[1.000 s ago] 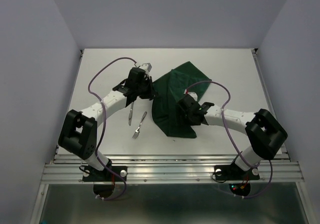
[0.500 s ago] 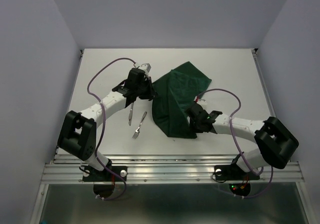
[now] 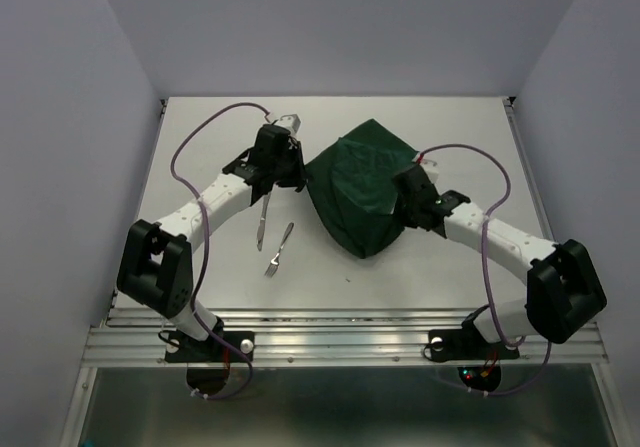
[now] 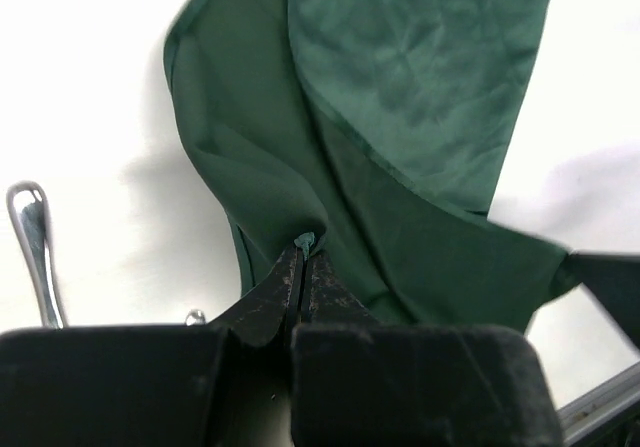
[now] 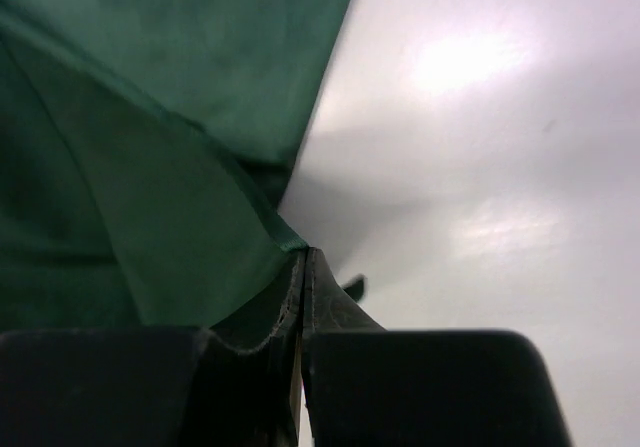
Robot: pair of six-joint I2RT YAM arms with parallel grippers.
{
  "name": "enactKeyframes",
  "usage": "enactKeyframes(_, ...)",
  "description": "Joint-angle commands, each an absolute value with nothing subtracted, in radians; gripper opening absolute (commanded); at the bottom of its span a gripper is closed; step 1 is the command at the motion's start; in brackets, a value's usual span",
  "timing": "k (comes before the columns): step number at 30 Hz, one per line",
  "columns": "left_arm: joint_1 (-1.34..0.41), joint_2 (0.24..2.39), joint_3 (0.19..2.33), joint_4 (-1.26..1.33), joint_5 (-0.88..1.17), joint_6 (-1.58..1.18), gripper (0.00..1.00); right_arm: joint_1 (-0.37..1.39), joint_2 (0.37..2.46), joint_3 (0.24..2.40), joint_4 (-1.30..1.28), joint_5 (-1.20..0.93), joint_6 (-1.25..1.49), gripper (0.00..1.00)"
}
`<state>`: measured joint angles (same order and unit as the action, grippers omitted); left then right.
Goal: Fold the napkin into a case and place the utensils inside
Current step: Flatten out the crumpled napkin at the center of the board.
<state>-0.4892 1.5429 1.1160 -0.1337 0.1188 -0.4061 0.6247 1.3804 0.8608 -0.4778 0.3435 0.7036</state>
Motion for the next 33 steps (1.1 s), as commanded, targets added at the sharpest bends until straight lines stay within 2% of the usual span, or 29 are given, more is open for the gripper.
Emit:
enactKeyframes(1,-0.453,1.586,1.278,-0.152,0.09,-0.35,0.0,0.45,1.407,1.056,-0.401,0.374,0.548,0.01)
enactKeyframes(4,-0.422,1.656,1.432,-0.17,0.098,-0.334,0.0,0.344,1.489,1.202,-0.38,0.328,0.488,0.01)
enactKeyframes(8,-0.359,1.762,1.801,-0.274,0.12,-0.318,0.0,0.197,1.555,1.538,-0.38,0.281,0.474,0.01)
enactKeyframes(12,-0.351,1.784,1.986,-0.308,0.107,-0.295,0.0,0.161,1.497,1.628,-0.38,0.345,0.471,0.01)
enactKeyframes(16,-0.351,1.692,1.873,-0.246,0.149,-0.311,0.0,0.161,1.324,1.449,-0.374,0.448,0.495,0.01)
enactKeyframes(18,-0.351,1.651,1.702,-0.18,0.201,-0.33,0.0,0.161,1.266,1.331,-0.376,0.459,0.52,0.01)
enactKeyframes(22,-0.357,1.565,1.374,-0.037,0.288,-0.409,0.0,0.161,1.154,0.968,-0.431,0.384,0.665,0.01)
enactKeyframes(23,-0.36,1.559,1.261,-0.019,0.301,-0.425,0.0,0.161,1.126,0.918,-0.451,0.365,0.701,0.01)
enactKeyframes(27,-0.397,1.531,1.034,0.089,0.341,-0.485,0.0,0.161,1.079,0.714,-0.468,0.262,0.822,0.01)
enactKeyframes(28,-0.408,1.528,1.005,0.106,0.341,-0.492,0.0,0.161,1.075,0.692,-0.468,0.244,0.825,0.04)
enactKeyframes(29,-0.428,1.529,0.98,0.129,0.338,-0.498,0.0,0.161,1.072,0.674,-0.469,0.244,0.827,0.24)
enactKeyframes(31,-0.452,1.543,0.945,0.132,0.327,-0.506,0.0,0.161,1.066,0.649,-0.469,0.264,0.825,0.45)
enactKeyframes(33,-0.463,1.554,0.94,0.132,0.325,-0.511,0.0,0.161,1.062,0.653,-0.469,0.281,0.819,0.57)
